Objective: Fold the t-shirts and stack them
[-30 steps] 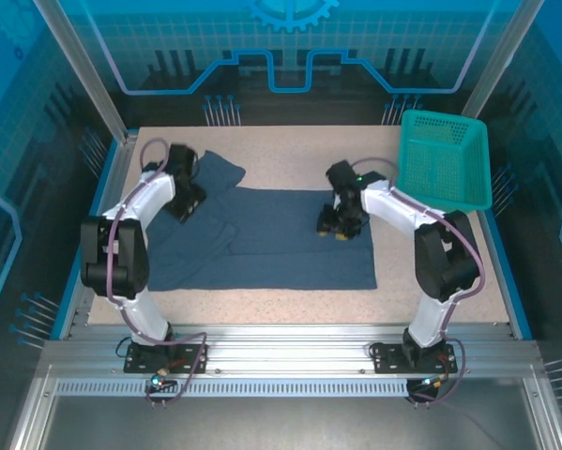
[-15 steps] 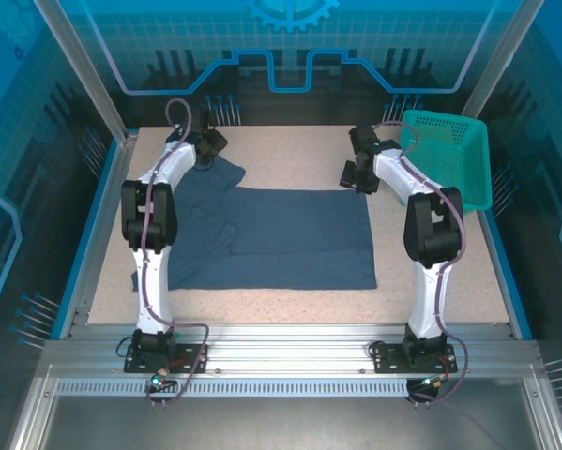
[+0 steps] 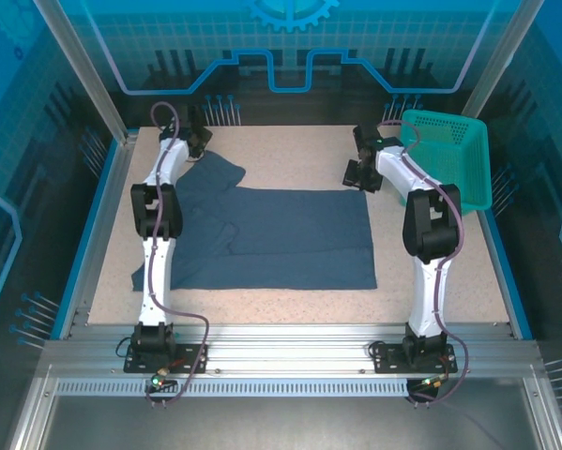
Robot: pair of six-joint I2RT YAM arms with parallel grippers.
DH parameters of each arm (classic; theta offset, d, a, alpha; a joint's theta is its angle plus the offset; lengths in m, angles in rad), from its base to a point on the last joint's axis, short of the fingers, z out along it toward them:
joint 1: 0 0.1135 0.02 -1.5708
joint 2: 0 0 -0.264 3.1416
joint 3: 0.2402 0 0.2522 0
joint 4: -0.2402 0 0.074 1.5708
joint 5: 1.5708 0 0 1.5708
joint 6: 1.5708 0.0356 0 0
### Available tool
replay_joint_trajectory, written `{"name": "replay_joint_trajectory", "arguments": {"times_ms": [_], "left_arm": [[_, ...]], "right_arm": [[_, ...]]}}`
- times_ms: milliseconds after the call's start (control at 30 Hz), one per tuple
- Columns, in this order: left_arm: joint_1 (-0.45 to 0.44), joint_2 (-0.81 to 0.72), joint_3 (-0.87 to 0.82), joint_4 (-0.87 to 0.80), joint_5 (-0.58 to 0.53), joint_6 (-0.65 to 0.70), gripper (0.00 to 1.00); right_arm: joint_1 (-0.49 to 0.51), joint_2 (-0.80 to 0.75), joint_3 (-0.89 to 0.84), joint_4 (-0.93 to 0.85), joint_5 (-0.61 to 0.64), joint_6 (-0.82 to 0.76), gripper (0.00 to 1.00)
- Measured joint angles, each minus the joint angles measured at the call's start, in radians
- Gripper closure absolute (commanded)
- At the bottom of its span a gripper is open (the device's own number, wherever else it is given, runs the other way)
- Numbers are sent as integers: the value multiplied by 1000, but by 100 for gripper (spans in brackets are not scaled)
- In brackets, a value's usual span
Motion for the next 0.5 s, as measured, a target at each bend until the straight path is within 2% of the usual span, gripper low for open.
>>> {"name": "replay_joint_trajectory", "arguments": {"times_ms": [233, 500], "left_arm": [[-6, 21, 15, -60, 14, -90, 55], [-21, 50, 104, -216, 10, -97, 56]], "right_arm": [[0, -6, -45, 4, -4, 0, 54], [-1, -12, -45, 8, -13, 0, 55]]}}
